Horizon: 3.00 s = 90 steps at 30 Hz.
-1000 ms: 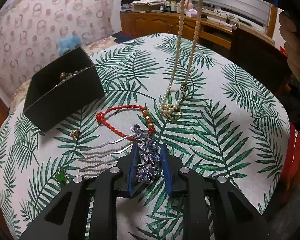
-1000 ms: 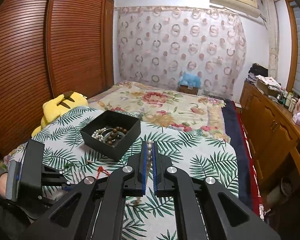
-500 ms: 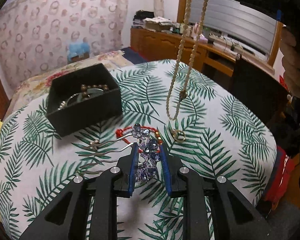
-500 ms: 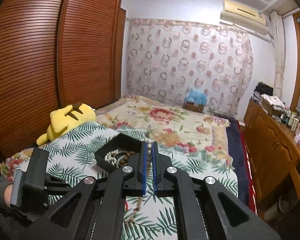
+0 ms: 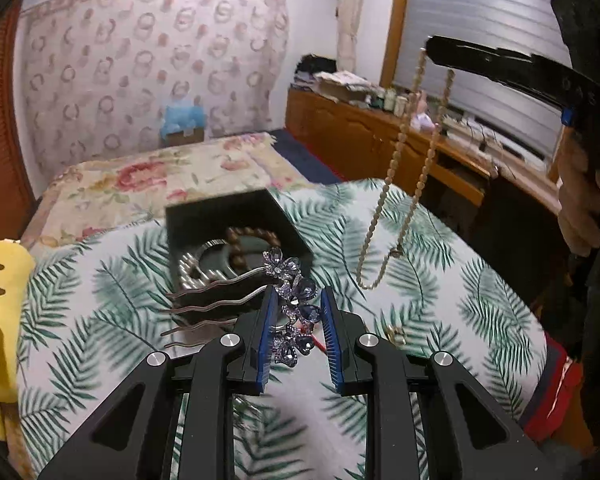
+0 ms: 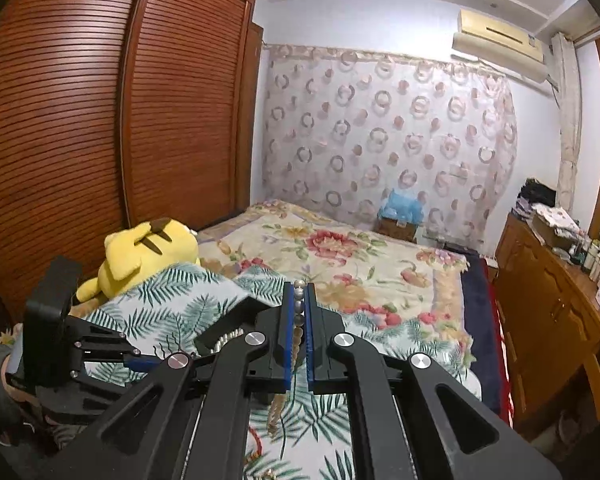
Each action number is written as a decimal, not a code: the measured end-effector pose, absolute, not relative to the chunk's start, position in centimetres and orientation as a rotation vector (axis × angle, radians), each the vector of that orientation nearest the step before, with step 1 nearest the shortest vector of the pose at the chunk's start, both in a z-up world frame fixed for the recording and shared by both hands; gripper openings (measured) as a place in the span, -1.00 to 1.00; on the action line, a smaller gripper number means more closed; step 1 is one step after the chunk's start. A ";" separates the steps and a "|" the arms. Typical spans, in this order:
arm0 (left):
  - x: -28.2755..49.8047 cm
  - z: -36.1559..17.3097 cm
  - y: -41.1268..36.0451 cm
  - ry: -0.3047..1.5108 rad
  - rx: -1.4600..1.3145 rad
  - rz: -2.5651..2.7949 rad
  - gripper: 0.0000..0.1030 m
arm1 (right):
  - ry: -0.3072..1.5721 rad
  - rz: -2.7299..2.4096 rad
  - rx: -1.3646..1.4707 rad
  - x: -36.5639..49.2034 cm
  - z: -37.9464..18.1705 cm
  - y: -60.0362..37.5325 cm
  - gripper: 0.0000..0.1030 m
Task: Organize jewelry
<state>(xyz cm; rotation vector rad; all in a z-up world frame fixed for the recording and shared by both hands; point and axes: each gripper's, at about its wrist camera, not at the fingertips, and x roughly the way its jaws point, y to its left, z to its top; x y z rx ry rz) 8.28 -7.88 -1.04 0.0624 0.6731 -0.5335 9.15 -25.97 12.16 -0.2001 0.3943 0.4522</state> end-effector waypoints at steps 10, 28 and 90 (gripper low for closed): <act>11.8 1.1 -5.3 0.648 0.032 -0.472 -0.60 | 0.371 0.525 -0.205 12.5 14.4 -23.5 -0.89; 16.9 1.4 -5.2 0.667 0.022 -0.445 -0.59 | 0.575 0.621 -0.209 17.7 6.5 -20.9 -0.88; 10.2 -7.8 -4.9 0.802 0.111 -0.413 0.39 | 0.821 0.533 -0.162 12.2 -7.1 -24.8 -0.41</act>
